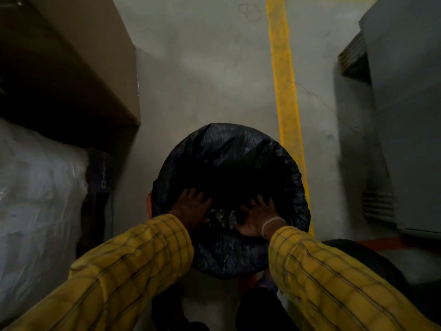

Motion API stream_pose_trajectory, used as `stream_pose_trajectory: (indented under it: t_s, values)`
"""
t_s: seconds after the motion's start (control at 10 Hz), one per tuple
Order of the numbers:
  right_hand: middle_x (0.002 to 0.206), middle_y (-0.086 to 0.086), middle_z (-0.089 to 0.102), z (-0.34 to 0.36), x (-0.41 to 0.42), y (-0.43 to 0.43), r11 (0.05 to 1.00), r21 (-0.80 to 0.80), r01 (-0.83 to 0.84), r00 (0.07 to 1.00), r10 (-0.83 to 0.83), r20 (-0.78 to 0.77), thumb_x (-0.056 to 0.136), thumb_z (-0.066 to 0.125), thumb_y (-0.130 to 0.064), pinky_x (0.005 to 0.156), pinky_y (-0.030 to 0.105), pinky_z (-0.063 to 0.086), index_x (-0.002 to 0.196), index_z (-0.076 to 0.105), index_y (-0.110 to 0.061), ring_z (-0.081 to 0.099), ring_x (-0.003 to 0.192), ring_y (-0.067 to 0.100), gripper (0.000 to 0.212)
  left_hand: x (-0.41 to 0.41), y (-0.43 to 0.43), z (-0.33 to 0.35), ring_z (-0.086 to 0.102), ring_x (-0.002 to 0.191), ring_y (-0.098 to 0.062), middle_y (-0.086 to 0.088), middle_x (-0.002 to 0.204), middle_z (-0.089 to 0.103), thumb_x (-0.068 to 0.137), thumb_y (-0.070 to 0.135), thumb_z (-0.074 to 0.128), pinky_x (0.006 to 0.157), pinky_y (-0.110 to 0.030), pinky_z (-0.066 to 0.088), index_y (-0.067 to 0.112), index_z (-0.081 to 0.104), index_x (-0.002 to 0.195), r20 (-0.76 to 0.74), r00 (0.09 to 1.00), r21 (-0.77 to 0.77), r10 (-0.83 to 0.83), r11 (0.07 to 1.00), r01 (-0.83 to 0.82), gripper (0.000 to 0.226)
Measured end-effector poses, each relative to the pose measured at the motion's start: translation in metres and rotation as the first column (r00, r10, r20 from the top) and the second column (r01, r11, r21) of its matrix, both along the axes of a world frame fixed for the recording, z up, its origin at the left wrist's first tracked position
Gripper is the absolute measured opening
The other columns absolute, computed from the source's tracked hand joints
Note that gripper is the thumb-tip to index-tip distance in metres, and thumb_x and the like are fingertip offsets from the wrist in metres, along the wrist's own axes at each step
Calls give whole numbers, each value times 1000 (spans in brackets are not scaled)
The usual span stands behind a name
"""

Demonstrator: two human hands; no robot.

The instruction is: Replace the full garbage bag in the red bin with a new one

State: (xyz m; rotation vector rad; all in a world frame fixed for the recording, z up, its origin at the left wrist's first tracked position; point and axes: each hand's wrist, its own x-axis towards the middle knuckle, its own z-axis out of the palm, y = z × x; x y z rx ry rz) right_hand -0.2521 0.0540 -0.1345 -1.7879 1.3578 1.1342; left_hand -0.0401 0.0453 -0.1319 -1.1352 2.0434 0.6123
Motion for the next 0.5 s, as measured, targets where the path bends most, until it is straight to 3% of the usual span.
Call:
stream_pose_trajectory:
  t_s: [0.1,0.2,0.3,0.4,0.5]
  values:
    - [165,12,20,25,6,2,995,-90,-53,990,64,124,88,39,-73,122,59,2,158,20,-25,8,153,36,87,6,16,14,26,149,-41,-20,159,33,93,48,47,121,-52,23,19,26,156,-197,972,-168,-129,981,96,73]
    - [164,14,22,56,10,3,979,-186,-80,973,118,199,87,42,-71,123,56,6,158,22,-23,13,152,34,88,11,21,39,36,144,-43,-21,153,43,81,49,60,115,-56,34,20,37,152,-268,941,-308,-207,944,120,80]
    - [169,9,-6,117,14,-13,934,-351,-69,968,148,203,69,30,-85,118,65,-11,160,2,-30,-12,155,35,111,22,8,97,16,151,-45,-23,162,22,74,52,60,120,-62,21,21,21,158,-308,927,-437,-212,897,59,97]
    - [166,9,-18,160,19,-34,881,-473,-24,964,145,221,59,30,-89,113,71,-17,159,-2,-33,-20,152,39,119,28,-13,145,9,152,-45,-22,164,16,70,56,58,120,-61,16,22,17,158,-322,935,-511,-150,858,-39,103]
    - [168,12,1,229,25,-64,757,-649,75,946,151,286,58,43,-93,111,76,-6,159,13,-31,-2,153,45,122,45,-43,227,1,152,-44,-20,166,7,72,63,56,118,-62,13,24,12,159,-352,934,-533,-56,832,-151,105]
